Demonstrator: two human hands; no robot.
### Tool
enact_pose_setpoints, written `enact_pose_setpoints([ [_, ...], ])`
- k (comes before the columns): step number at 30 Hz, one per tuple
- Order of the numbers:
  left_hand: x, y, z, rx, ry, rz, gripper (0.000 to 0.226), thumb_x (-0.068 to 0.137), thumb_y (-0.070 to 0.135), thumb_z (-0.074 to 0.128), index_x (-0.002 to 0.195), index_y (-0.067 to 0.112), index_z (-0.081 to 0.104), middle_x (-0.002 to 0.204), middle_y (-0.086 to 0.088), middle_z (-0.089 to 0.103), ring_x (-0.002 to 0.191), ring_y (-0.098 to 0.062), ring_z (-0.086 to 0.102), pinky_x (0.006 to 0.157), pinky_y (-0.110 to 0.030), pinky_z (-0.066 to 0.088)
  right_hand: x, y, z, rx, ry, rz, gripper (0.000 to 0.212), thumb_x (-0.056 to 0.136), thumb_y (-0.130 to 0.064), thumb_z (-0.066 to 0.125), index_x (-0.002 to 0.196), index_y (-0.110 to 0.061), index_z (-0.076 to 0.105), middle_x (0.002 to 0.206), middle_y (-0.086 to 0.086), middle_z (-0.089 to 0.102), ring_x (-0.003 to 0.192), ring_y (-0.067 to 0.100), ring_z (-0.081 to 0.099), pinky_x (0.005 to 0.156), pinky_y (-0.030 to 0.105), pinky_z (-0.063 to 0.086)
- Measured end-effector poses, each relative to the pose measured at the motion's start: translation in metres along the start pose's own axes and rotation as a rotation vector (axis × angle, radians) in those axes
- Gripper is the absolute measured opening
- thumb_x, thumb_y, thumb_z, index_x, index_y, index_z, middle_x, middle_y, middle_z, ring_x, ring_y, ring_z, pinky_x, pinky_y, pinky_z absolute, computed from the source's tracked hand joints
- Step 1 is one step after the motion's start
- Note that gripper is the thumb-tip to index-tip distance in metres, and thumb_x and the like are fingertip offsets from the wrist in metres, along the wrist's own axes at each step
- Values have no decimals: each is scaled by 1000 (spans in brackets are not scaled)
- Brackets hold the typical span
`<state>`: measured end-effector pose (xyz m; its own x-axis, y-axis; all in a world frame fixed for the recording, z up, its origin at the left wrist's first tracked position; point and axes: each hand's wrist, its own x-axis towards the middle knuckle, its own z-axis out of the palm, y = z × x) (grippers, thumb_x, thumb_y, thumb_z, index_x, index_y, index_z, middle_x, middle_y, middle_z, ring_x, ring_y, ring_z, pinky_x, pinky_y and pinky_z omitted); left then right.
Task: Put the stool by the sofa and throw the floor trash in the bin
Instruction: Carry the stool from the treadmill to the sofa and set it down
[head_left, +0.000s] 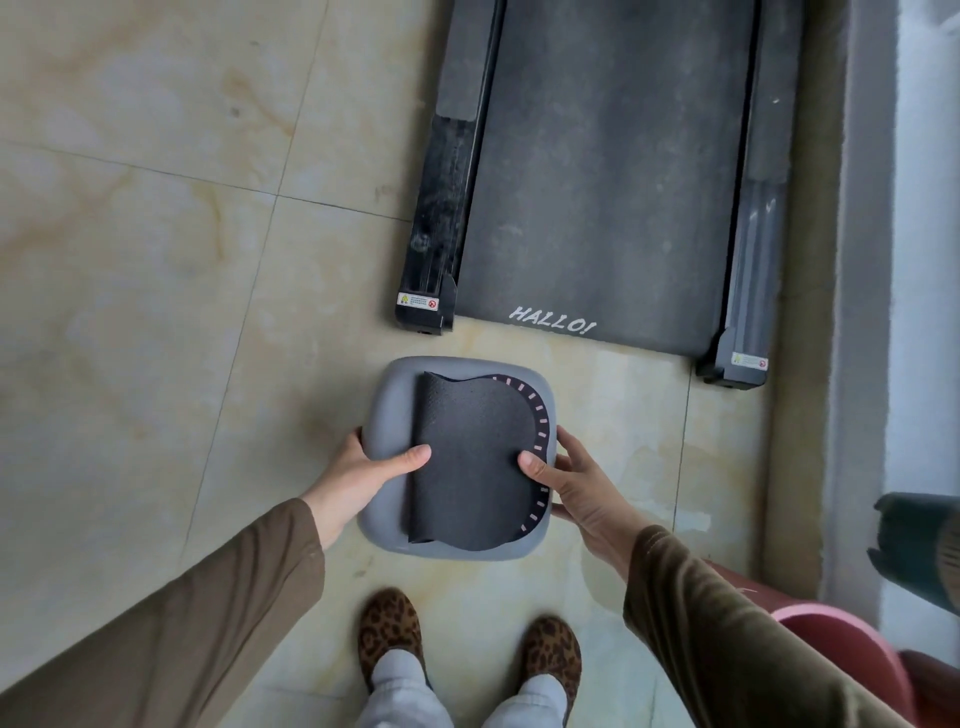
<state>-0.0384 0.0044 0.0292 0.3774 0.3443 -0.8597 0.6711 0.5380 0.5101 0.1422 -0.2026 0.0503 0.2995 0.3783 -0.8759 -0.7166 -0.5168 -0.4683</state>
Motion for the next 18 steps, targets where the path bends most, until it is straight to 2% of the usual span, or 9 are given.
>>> enact_pose_setpoints([
  [2,-15,6,-15,-20,-3,13,68,72,35,95,129,16,65,117,0,81,104,-17,79,86,-33,60,-10,-14,17,-35,-18,1,72,82,-22,81,145,-30,48,114,0,75,95,15,75,77,35,59],
  [5,-39,20,-52,-45,10,38,83,58,46,95,130,16,67,117,1,82,106,-17,79,97,-41,59,-22,-38,54,-85,-34,-1,74,81,-24,83,146,-30,49,117,4,73,100,19,73,86,44,59],
  [7,-51,30,-74,-55,9,49,78,62,44,94,129,15,68,117,1,82,107,-16,79,96,-39,59,-28,-52,76,-118,-47,-3,75,79,-25,84,146,-30,49,119,5,73,103,22,72,94,50,57],
  [10,-68,45,-111,-107,29,56,56,77,30,92,125,15,68,114,1,82,100,-11,80,80,-25,59,-34,-75,115,-175,-76,-15,71,82,-25,82,144,-30,51,122,7,72,108,23,71,85,44,59],
  [12,-75,54,-132,-126,46,69,50,80,24,89,125,13,69,114,0,83,99,-11,80,75,-21,58,-36,-90,138,-201,-89,-21,70,82,-25,82,145,-30,51,123,7,72,110,24,70,79,39,59],
  [16,-83,70,-182,-167,69,89,49,81,23,88,125,11,70,114,-2,83,103,-14,79,77,-21,58,-32,-118,191,-283,-134,-37,67,81,-28,83,141,-33,55,122,5,73,111,24,71,90,46,57],
  [18,-82,78,-208,-196,88,88,51,81,25,88,126,10,70,114,-1,83,105,-16,79,81,-25,58,-24,-134,218,-313,-160,-48,64,82,-27,82,139,-33,56,124,6,73,110,23,71,84,42,58],
])
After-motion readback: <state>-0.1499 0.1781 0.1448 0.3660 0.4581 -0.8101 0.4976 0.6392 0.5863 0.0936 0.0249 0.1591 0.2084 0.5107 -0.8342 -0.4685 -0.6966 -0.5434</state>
